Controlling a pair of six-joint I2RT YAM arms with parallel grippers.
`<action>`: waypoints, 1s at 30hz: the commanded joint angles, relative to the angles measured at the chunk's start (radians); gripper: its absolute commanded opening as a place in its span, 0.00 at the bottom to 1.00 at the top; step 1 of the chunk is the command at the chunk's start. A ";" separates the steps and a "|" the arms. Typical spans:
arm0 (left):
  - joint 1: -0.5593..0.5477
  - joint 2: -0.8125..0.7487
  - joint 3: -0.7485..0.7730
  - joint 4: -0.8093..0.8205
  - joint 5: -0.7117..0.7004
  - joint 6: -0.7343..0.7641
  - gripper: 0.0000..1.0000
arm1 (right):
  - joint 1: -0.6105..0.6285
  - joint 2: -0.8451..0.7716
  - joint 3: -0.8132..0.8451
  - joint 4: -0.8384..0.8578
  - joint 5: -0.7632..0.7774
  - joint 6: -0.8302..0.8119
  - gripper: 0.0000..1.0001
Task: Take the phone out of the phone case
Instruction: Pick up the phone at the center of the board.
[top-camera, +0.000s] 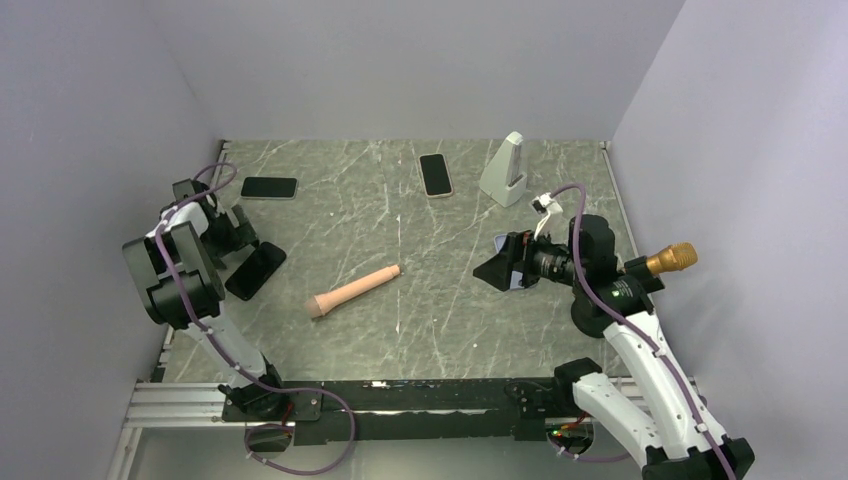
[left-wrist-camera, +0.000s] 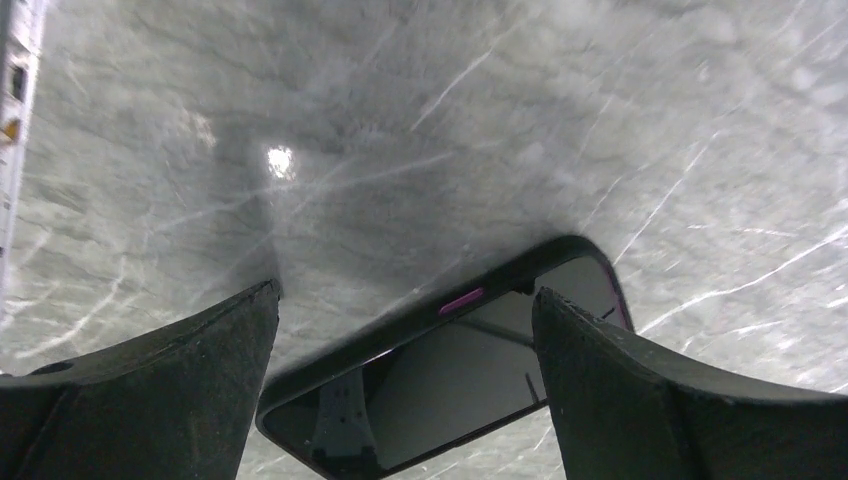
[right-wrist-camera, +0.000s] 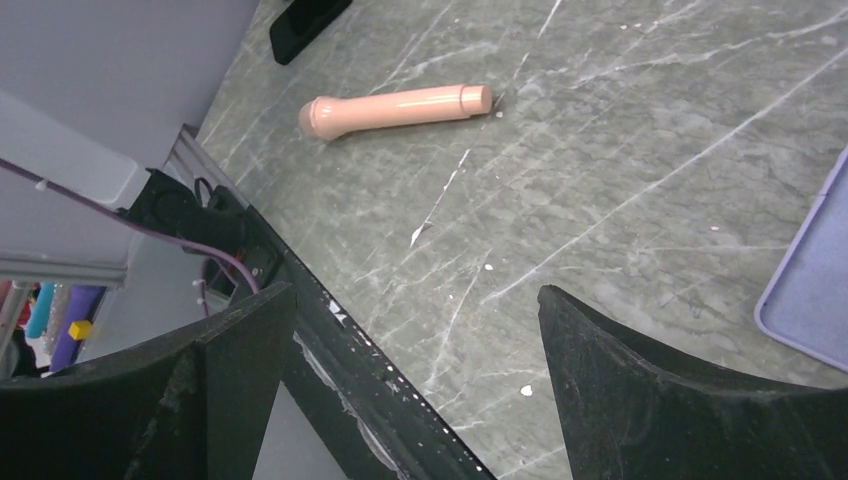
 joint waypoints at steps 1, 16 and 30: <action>0.000 -0.026 -0.012 -0.057 -0.004 0.017 0.99 | 0.006 -0.034 0.017 0.058 -0.031 -0.015 0.94; -0.027 -0.223 -0.199 -0.096 0.160 0.045 0.99 | 0.007 -0.064 0.011 0.091 -0.065 0.003 0.94; -0.250 -0.114 -0.123 -0.150 -0.177 -0.018 0.99 | 0.009 -0.084 0.016 0.070 -0.052 0.008 0.94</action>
